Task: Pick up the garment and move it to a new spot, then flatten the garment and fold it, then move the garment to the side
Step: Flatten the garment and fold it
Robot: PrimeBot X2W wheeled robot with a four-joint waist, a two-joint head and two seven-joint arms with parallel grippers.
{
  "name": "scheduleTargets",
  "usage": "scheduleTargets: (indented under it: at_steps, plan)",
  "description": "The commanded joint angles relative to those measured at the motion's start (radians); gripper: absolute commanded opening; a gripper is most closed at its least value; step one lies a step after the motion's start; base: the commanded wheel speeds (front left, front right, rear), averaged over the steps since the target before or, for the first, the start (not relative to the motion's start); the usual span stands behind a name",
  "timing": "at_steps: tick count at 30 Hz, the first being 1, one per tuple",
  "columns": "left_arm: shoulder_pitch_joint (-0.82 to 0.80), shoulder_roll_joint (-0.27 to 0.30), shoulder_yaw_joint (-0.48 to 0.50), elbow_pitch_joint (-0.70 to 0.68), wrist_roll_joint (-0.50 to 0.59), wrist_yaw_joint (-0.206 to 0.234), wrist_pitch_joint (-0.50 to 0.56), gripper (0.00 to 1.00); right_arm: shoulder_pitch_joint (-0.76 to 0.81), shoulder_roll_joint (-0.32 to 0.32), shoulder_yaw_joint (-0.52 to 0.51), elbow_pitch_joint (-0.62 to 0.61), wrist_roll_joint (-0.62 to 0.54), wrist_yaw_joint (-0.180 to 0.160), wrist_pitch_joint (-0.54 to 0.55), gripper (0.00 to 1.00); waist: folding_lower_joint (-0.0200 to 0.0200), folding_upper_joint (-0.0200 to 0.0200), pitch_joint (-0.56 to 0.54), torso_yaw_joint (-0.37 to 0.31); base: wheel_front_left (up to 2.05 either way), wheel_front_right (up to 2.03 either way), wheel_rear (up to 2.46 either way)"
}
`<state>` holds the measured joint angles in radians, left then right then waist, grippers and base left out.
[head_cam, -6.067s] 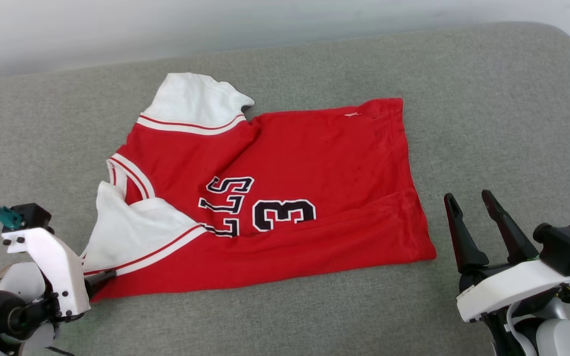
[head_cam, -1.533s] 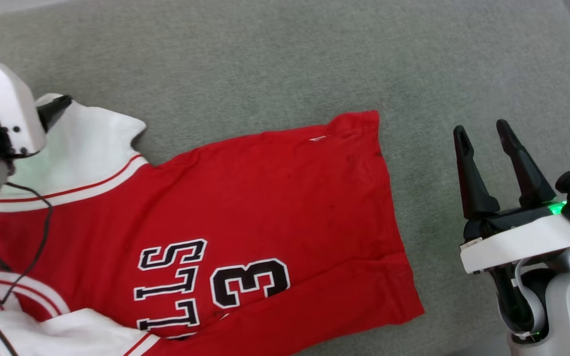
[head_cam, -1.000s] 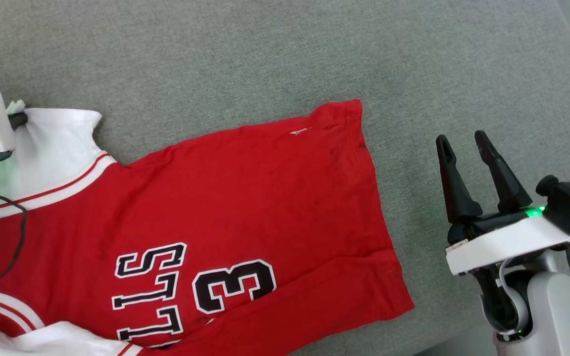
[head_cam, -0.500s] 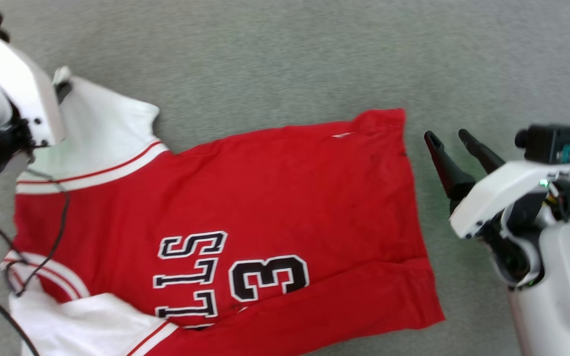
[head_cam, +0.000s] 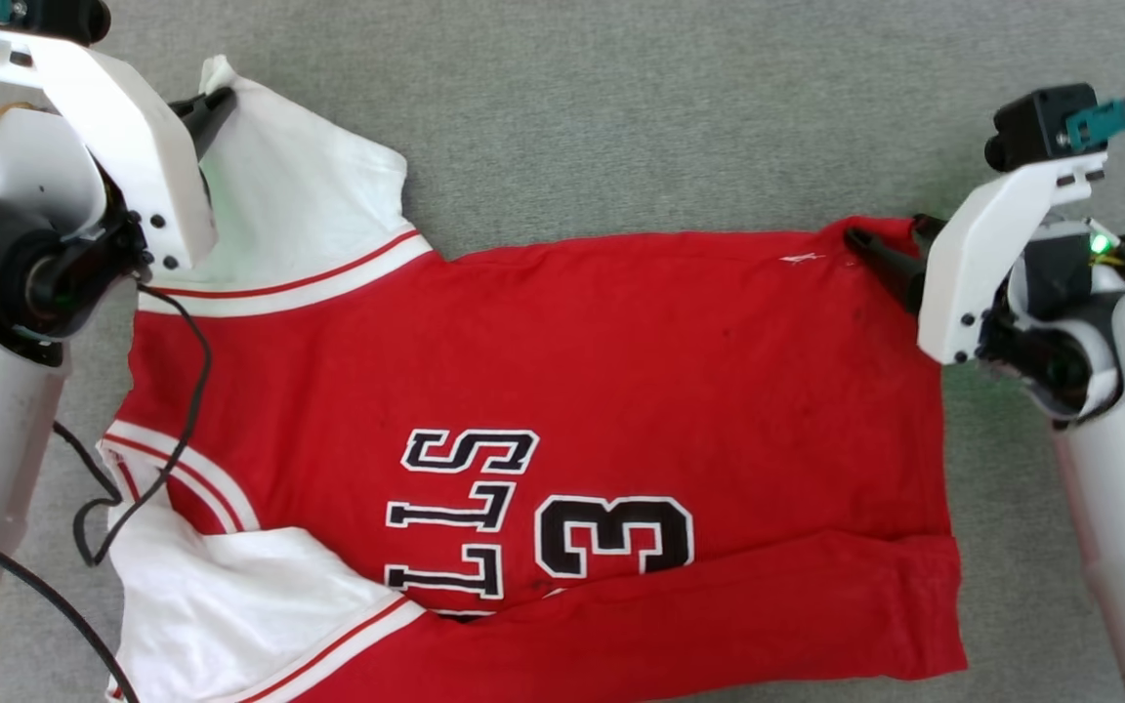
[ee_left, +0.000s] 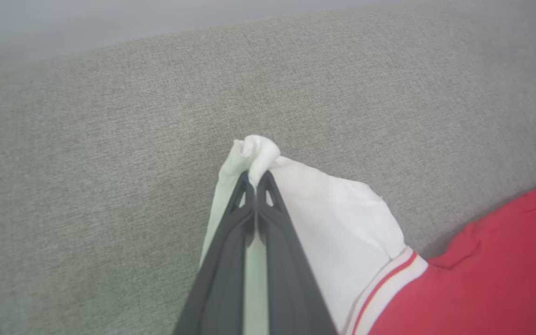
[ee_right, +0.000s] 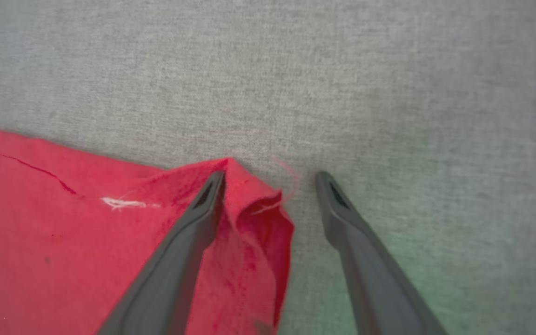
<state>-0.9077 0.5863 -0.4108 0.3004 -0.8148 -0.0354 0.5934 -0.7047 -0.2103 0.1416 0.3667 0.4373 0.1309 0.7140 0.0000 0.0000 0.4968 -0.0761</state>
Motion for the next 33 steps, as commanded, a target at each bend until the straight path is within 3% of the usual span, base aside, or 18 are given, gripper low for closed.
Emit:
scheduleTargets:
  at_steps: [1, 3, 4, 5, 6, 9, 17, 33]
  plan:
    - [0.008, -0.005, 0.001, -0.005, -0.006, -0.008, -0.012, 0.0, 0.021, 0.006, 0.021, 0.069, -0.005, 0.0, 0.063, 1.0, 0.0, 0.0, 0.011, 0.016, 0.0, 0.0, 0.0]
    - [0.018, -0.005, 0.002, -0.005, -0.01, -0.008, -0.02, 0.0, 0.029, 0.011, 0.025, 0.114, -0.01, -0.001, 0.116, 1.0, 0.0, 0.0, 0.013, 0.023, 0.0, 0.0, 0.0]
    - [0.022, -0.006, 0.003, -0.004, -0.013, -0.01, -0.023, 0.0, 0.032, 0.018, 0.022, 0.132, -0.009, -0.001, 0.142, 0.45, 0.0, 0.0, 0.013, 0.026, 0.0, 0.0, 0.0]
    - [0.026, -0.006, 0.004, -0.004, -0.016, -0.013, -0.026, 0.0, 0.032, 0.021, 0.024, 0.139, -0.012, -0.001, 0.154, 0.19, 0.0, 0.0, 0.012, 0.028, 0.0, 0.0, 0.0]
    - [0.03, -0.004, 0.006, -0.003, -0.014, -0.014, -0.031, 0.0, 0.032, 0.025, 0.023, 0.145, -0.008, -0.001, 0.164, 0.0, 0.0, 0.0, 0.01, 0.03, 0.0, 0.0, 0.0]
    - [0.046, -0.006, 0.011, -0.003, -0.021, -0.013, -0.048, 0.0, 0.025, 0.028, 0.024, 0.134, -0.011, 0.0, 0.168, 0.0, 0.0, 0.0, -0.003, 0.037, 0.0, 0.0, 0.0]
    - [0.145, -0.002, 0.05, -0.025, -0.046, 0.001, -0.14, 0.0, 0.007, -0.018, -0.035, 0.014, -0.04, 0.0, 0.04, 0.0, 0.0, 0.0, -0.083, 0.062, 0.0, 0.0, 0.0]
    - [0.668, -0.025, 0.154, -0.16, -0.16, 0.095, -0.327, 0.0, 0.403, 0.022, -0.194, -0.189, -0.039, -0.001, -0.094, 0.0, 0.0, 0.0, -0.285, 0.129, 0.0, 0.0, 0.0]
